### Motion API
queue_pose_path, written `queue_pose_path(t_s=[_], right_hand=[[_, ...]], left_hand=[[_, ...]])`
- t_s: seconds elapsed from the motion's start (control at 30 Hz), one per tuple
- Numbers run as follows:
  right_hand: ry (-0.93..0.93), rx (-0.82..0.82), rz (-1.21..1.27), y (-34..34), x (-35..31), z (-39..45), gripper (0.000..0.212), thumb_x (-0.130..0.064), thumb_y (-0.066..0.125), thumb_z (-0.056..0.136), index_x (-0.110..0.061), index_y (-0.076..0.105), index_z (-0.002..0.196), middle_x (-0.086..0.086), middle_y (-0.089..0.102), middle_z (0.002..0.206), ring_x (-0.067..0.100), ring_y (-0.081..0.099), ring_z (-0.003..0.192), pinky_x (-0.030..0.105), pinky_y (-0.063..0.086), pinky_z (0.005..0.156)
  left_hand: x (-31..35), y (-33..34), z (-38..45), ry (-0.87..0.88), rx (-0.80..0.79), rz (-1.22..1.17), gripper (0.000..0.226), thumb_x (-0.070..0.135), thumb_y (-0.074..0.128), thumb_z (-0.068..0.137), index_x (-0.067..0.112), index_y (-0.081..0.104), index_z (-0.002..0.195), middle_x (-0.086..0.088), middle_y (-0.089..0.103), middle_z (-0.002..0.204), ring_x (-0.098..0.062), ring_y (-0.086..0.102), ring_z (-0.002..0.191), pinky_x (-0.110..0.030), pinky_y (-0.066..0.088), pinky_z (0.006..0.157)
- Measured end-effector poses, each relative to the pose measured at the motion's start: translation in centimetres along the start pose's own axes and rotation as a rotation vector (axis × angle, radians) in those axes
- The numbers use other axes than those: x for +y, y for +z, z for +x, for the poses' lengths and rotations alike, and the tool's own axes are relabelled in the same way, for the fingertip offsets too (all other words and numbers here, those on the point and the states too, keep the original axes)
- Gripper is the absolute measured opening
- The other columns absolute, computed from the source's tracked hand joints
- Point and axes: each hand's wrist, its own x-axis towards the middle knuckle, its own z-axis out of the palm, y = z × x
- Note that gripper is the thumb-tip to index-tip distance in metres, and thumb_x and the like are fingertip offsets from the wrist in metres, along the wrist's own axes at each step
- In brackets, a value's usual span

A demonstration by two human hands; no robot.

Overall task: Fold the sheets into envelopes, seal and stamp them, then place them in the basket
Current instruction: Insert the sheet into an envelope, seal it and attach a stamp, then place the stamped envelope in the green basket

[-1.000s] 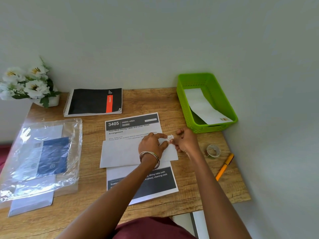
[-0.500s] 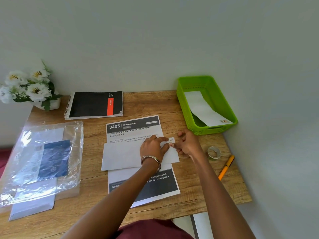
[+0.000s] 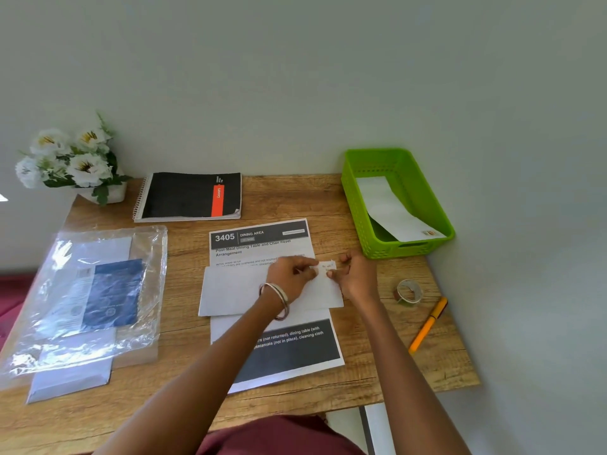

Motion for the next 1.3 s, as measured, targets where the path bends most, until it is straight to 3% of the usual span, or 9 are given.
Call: queue_pose_path(t_s=[0.1,0.23,0.33,0.43,0.57,0.7,0.87,1.17,1.3], right_hand=[[-0.071,0.142,-0.007,0.6,0.2,-1.5,0.023,-0.017,0.078,0.076,-0.011,0.06,0.089,0.007,0.065,0.089,0.024,0.06,0.083,0.032,0.048,0.072],[-0.025,0.273,-0.095,1.7,0.3,-3.2,0.033,-0.03,0.073,0.08,-0.002,0.062,0.093,0.015,0.064,0.096,0.031,0.058,0.092,0.032,0.044,0.071],[0.028,0.292,-0.231,2.2,-0.1,-3.9,0.042,-0.033,0.072,0.081,0.002,0.061,0.102,0.02,0.062,0.104,0.034,0.055,0.099,0.034,0.043,0.073],[0.127,0.229,-0.232,2.6,-0.8,-3.8,0.047,-0.037,0.072,0.08,-0.001,0.057,0.105,0.019,0.064,0.108,0.038,0.056,0.104,0.043,0.044,0.084],[0.272,0.182,-0.121,2.5,-1.3,-2.9,0.043,-0.042,0.075,0.076,-0.007,0.06,0.097,0.012,0.066,0.103,0.036,0.056,0.105,0.053,0.031,0.098],[0.33,0.066,0.22,1.7,-0.1,-1.9,0.038,-0.039,0.086,0.059,-0.013,0.065,0.077,0.001,0.071,0.082,0.029,0.065,0.086,0.057,0.04,0.094],[0.315,-0.103,0.642,-1.7,-1.1,-3.4,0.02,-0.012,0.079,0.075,-0.003,0.066,0.086,0.009,0.072,0.091,0.019,0.067,0.081,0.03,0.05,0.062],[0.044,-0.154,0.701,-9.3,-2.2,-5.2,0.016,-0.008,0.068,0.085,-0.011,0.067,0.1,0.004,0.076,0.088,0.018,0.072,0.08,0.031,0.056,0.058],[0.039,-0.057,0.74,-13.0,-2.1,-5.7,0.02,0.0,0.069,0.081,-0.009,0.061,0.098,0.01,0.074,0.086,0.019,0.072,0.072,0.032,0.058,0.054]], left_hand=[[-0.7,-3.0,-1.0,-0.038,0.266,-0.109,0.016,0.012,0.065,0.085,0.021,0.072,0.095,0.0,0.069,0.082,-0.004,0.06,0.07,-0.022,0.045,0.074],[-2.3,-7.8,-3.0,-0.251,0.638,0.288,0.024,0.022,0.065,0.083,0.021,0.065,0.107,-0.009,0.058,0.111,-0.026,0.053,0.1,-0.039,0.043,0.085],[-3.4,-9.7,-4.4,-0.569,0.596,0.368,0.046,0.035,0.067,0.081,0.018,0.05,0.12,-0.02,0.043,0.127,-0.04,0.042,0.116,-0.052,0.038,0.093],[-4.4,-9.7,-5.3,-0.665,0.49,0.275,0.057,0.038,0.069,0.079,0.012,0.043,0.123,-0.022,0.044,0.125,-0.042,0.046,0.113,-0.051,0.041,0.091],[-4.9,-9.8,-5.4,-0.6,0.522,0.171,0.042,0.023,0.071,0.078,0.008,0.052,0.112,-0.016,0.059,0.112,-0.035,0.056,0.099,-0.042,0.045,0.08],[-5.3,-10.5,-5.6,-0.587,0.576,-0.044,0.017,0.016,0.069,0.079,0.012,0.063,0.095,-0.01,0.067,0.096,-0.025,0.058,0.08,-0.035,0.047,0.072],[-3.7,-11.1,-5.6,-0.504,0.596,-0.21,0.006,0.02,0.063,0.086,0.015,0.065,0.084,-0.008,0.068,0.092,-0.024,0.061,0.078,-0.034,0.049,0.073],[4.3,-12.5,-3.5,-0.158,0.57,-0.459,0.021,0.023,0.063,0.086,0.018,0.063,0.107,0.004,0.065,0.094,-0.013,0.061,0.084,-0.025,0.05,0.067],[8.0,-11.5,-1.8,-0.071,0.535,-0.672,0.022,0.01,0.073,0.078,0.012,0.069,0.099,0.003,0.067,0.088,-0.013,0.064,0.081,-0.034,0.054,0.083]])
